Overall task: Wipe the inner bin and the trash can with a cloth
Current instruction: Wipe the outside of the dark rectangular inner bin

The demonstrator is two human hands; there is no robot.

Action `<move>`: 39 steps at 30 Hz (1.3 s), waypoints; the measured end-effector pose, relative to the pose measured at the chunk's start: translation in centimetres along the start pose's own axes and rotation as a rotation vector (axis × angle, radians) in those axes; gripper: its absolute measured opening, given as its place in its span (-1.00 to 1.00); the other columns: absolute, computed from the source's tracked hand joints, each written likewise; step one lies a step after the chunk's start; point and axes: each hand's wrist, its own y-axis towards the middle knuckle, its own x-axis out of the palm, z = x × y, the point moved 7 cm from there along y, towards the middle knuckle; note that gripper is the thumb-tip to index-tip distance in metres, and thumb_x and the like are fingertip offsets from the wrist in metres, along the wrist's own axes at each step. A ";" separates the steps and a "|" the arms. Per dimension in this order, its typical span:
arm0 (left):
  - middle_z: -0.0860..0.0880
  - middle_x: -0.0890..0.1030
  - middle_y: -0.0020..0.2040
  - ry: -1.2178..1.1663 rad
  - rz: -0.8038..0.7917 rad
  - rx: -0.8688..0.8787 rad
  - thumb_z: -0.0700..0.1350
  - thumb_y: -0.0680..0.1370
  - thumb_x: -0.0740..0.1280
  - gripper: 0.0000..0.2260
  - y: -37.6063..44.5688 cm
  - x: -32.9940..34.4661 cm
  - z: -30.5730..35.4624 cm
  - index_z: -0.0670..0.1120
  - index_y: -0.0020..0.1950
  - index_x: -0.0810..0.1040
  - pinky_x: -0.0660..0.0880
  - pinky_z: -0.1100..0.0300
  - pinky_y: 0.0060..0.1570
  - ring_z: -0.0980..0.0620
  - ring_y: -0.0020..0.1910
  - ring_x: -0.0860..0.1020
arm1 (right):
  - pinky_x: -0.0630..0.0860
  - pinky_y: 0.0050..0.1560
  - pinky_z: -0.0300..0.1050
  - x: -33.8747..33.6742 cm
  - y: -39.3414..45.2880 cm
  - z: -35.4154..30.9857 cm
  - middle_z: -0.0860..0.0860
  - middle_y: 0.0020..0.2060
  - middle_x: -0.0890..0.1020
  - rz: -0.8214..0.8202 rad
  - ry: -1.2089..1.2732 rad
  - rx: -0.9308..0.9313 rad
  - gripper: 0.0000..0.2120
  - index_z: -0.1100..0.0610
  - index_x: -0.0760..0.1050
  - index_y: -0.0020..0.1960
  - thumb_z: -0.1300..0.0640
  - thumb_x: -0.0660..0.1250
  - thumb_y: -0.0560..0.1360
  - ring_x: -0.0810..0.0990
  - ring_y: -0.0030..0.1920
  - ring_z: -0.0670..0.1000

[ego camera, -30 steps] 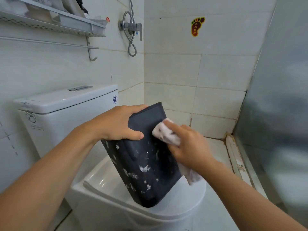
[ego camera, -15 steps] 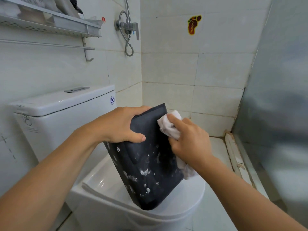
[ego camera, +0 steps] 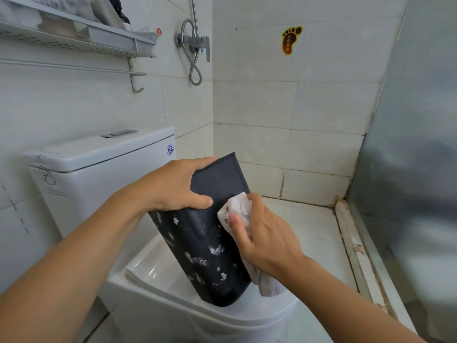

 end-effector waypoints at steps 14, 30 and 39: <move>0.31 0.54 0.35 0.036 0.041 -0.073 0.14 0.37 0.54 -0.22 0.2 -0.2 -0.4 0.31 0.55 0.31 0.52 0.02 0.31 0.16 0.25 0.57 | 0.56 -0.17 -0.01 0.2 -0.9 -1.3 -0.12 -0.11 0.63 0.002 0.017 -0.062 -0.67 -0.18 0.38 0.26 -0.29 0.23 0.56 0.60 -0.17 0.01; 0.28 0.63 0.02 0.072 0.083 -0.058 0.00 0.51 0.50 -0.37 -0.1 -0.5 1.2 0.21 0.55 0.36 0.50 0.30 -0.09 0.36 -0.16 0.56 | 0.55 -0.07 0.06 2.3 -0.8 -0.6 -0.02 -0.10 0.57 0.037 0.106 0.208 -0.59 -0.17 0.28 0.27 -0.38 -0.07 0.60 0.55 -0.07 0.07; 0.34 0.63 0.03 0.060 0.068 -0.045 -0.01 0.52 0.49 -0.40 0.1 -0.2 1.3 0.29 0.49 0.36 0.47 0.39 -0.15 0.42 -0.16 0.55 | 0.59 -0.14 0.09 3.1 -2.0 -1.6 -0.01 -0.14 0.49 0.112 0.056 0.248 -0.53 -0.17 0.20 0.38 -0.38 -0.07 0.59 0.54 -0.13 0.08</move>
